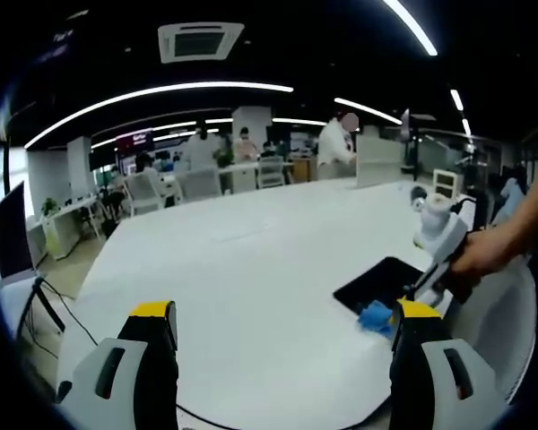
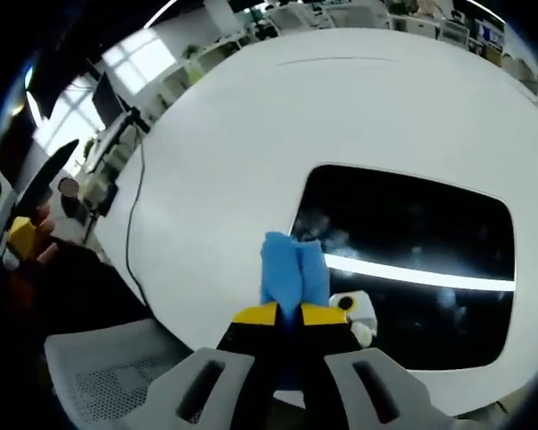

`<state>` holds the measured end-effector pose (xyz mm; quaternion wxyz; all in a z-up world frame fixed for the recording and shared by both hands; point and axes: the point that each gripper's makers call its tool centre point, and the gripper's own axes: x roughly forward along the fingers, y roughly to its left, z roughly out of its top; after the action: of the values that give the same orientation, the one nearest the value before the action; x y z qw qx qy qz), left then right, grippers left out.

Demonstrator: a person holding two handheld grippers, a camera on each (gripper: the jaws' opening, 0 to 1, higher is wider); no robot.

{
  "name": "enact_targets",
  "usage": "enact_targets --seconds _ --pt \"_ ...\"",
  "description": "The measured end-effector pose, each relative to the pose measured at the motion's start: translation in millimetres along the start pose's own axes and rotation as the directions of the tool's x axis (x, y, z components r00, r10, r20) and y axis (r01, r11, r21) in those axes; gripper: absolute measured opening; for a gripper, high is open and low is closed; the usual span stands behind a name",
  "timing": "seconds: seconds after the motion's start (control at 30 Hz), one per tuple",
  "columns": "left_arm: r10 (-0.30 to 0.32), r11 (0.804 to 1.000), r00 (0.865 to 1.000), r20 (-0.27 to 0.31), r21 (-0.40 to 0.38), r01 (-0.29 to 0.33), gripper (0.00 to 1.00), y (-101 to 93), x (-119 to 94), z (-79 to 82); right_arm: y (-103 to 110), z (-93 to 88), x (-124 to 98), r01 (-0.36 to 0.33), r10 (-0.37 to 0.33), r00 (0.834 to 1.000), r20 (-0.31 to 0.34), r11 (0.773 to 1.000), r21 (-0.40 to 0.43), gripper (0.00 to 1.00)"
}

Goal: Wipe the mirror surface with the cleaning cloth until all visible marks leave the cleaned area.

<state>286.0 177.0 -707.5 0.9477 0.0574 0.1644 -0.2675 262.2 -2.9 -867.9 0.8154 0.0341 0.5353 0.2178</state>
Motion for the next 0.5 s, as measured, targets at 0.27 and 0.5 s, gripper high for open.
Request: enact_targets --seconds 0.27,0.5 --pt "0.007 1.0 1.0 -0.003 -0.003 -0.007 1.0 3.1 -0.2 0.4 -4.4 14.2 5.1 0.01 -0.01 1.0 0.001 1.0 -0.005 0.01" --pt "0.004 1.0 1.0 -0.005 0.009 -0.004 1.0 6.4 -1.3 3.9 -13.2 29.2 9.4 0.027 -0.027 1.0 0.003 0.999 -0.021 0.01"
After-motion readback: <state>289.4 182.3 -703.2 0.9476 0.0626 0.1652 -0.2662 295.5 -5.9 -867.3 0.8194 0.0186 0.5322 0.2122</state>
